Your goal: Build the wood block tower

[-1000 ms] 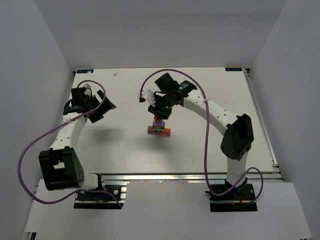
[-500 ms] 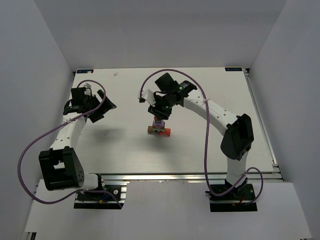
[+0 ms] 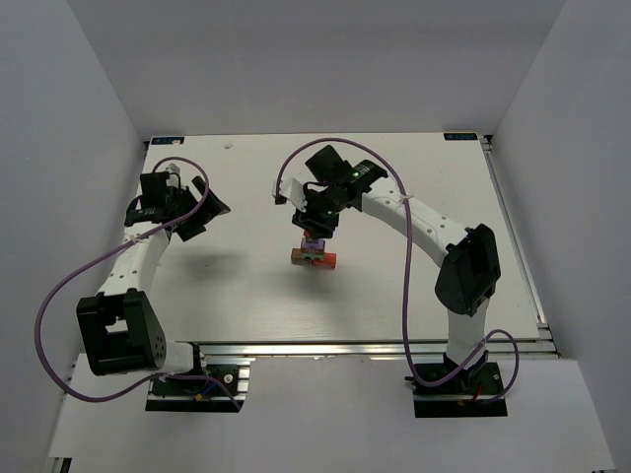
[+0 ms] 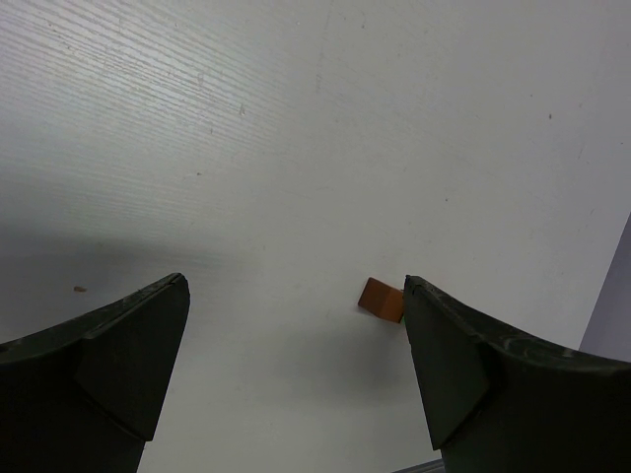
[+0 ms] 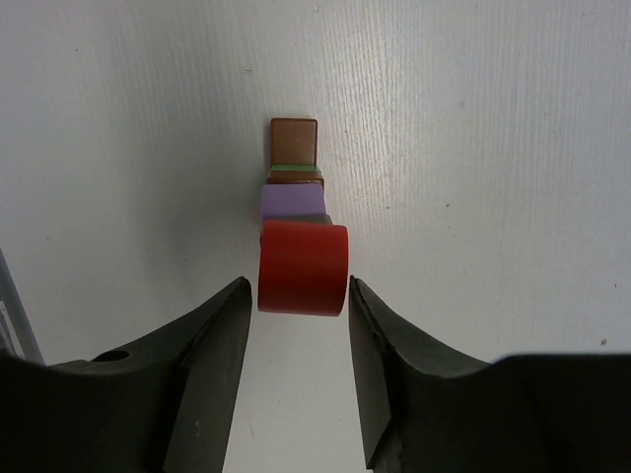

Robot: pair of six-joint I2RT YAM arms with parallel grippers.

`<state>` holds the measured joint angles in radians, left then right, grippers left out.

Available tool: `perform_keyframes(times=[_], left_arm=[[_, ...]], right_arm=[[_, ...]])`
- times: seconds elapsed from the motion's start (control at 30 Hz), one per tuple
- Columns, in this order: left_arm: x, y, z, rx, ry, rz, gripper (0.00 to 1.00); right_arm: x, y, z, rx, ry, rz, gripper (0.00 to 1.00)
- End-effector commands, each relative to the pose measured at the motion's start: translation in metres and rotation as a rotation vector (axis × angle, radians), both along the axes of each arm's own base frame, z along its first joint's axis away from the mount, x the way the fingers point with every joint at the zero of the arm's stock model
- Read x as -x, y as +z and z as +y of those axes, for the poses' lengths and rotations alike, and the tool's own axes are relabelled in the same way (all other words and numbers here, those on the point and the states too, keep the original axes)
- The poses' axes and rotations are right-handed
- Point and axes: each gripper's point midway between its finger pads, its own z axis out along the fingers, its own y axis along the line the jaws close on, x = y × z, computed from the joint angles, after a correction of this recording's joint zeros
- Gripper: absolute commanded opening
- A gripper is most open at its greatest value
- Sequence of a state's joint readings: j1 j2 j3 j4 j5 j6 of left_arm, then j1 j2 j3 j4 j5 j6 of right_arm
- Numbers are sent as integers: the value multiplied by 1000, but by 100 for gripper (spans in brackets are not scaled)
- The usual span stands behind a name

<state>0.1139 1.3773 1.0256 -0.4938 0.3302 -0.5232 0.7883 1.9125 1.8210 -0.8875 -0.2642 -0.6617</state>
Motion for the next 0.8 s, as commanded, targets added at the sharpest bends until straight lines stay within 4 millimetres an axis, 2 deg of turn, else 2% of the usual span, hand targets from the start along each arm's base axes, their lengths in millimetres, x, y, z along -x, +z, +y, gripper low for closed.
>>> perform_keyframes(times=[0.0,0.13,0.77], left_arm=[[0,8,-3,4,-20,-32,98],[0,8,-3,5,-21,-35,98],[1,11,-6,15,-39,-45,98]], right_arm=[[4,19,5,-45,23,-33,50],[1,17,3,-34,15,-43,55],[-3,21,-1,-27,-5,-77,55]])
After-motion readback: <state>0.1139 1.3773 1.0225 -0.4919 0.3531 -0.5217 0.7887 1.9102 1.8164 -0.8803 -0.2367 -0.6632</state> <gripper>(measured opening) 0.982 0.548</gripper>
